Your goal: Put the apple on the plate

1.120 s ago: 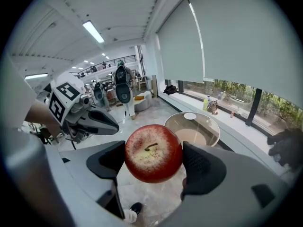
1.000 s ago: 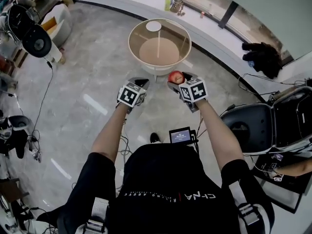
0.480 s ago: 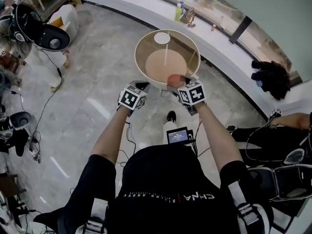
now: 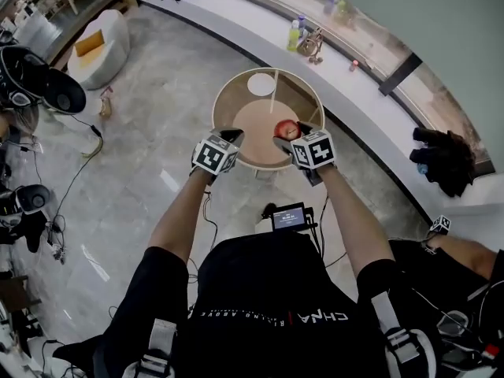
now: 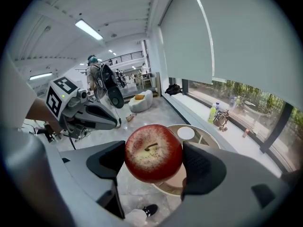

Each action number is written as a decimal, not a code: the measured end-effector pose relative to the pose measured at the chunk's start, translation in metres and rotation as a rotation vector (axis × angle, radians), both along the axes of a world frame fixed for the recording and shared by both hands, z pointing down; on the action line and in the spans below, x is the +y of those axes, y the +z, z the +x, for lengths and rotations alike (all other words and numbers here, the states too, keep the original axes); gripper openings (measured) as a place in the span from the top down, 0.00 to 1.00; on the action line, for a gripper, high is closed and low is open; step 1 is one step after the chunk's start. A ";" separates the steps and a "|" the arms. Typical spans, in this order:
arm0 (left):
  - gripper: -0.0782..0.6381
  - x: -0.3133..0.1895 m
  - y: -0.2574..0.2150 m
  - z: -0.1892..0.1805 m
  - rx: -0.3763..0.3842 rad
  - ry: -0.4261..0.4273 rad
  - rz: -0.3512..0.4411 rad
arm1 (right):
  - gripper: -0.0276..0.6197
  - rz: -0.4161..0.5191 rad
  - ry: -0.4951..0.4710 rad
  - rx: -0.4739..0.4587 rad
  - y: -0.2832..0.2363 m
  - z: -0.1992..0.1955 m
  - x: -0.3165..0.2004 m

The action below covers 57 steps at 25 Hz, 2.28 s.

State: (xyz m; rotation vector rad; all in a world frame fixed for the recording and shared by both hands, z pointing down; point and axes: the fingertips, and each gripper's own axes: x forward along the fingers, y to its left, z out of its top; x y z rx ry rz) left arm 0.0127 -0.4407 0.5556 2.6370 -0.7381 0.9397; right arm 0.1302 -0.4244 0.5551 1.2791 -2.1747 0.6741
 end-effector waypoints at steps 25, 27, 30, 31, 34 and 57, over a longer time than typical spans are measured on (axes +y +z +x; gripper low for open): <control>0.87 -0.092 0.005 0.032 -0.036 0.122 0.002 | 0.35 0.021 0.091 -0.022 -0.009 0.019 -0.093; 0.87 -0.090 0.008 0.033 -0.036 0.125 -0.002 | 0.35 0.014 0.088 -0.024 -0.004 0.017 -0.092; 0.87 -0.090 0.015 0.032 -0.041 0.118 -0.010 | 0.35 0.006 0.082 -0.024 0.002 0.016 -0.092; 0.87 -0.091 0.018 0.033 -0.043 0.112 -0.014 | 0.35 0.003 0.079 -0.023 0.004 0.017 -0.092; 0.87 -0.093 0.024 0.040 -0.034 0.100 -0.035 | 0.35 -0.009 0.073 -0.018 0.009 0.026 -0.092; 0.87 -0.337 0.265 0.082 -0.051 0.075 -0.141 | 0.35 -0.074 0.082 0.071 0.273 0.040 -0.368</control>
